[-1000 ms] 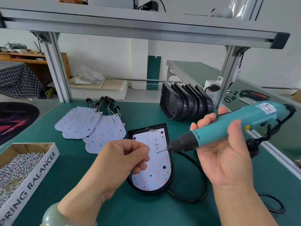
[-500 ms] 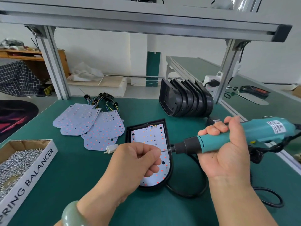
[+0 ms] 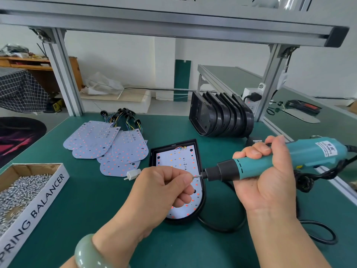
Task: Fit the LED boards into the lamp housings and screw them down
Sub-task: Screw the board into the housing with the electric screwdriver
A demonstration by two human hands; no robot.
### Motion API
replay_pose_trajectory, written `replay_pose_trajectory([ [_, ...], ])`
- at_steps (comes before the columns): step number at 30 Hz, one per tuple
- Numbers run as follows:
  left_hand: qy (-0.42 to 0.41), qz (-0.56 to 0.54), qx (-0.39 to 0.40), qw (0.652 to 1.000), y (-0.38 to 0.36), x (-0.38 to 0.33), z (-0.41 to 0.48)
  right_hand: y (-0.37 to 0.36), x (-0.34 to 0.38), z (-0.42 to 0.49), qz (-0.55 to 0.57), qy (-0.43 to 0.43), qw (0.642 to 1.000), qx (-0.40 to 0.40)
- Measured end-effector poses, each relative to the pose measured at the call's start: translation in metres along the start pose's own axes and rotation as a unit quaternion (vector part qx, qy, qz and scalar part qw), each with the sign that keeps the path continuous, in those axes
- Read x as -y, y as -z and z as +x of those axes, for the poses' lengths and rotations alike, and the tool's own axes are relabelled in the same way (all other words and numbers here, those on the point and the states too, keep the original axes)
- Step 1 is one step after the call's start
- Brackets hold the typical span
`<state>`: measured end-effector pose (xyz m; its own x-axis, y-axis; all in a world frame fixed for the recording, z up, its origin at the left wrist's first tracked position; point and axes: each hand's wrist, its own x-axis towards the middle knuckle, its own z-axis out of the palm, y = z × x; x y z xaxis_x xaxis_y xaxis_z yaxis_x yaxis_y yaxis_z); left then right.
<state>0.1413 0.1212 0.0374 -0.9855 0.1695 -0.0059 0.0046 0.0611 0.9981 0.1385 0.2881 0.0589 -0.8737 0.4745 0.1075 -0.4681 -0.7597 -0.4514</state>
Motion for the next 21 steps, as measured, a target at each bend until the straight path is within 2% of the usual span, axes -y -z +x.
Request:
replay_pose_trajectory([
  [9,-0.037,0.003,-0.033,0.999,-0.0033,0.0021,-0.0003,-0.0018,-0.0030,-0.0042,0.022,0.004,1.000,-0.011],
  [21,-0.049,-0.041,0.001,0.998,-0.0016,0.0005,0.0029,0.0017,0.0017,-0.0009,0.035,0.021,0.999,-0.015],
])
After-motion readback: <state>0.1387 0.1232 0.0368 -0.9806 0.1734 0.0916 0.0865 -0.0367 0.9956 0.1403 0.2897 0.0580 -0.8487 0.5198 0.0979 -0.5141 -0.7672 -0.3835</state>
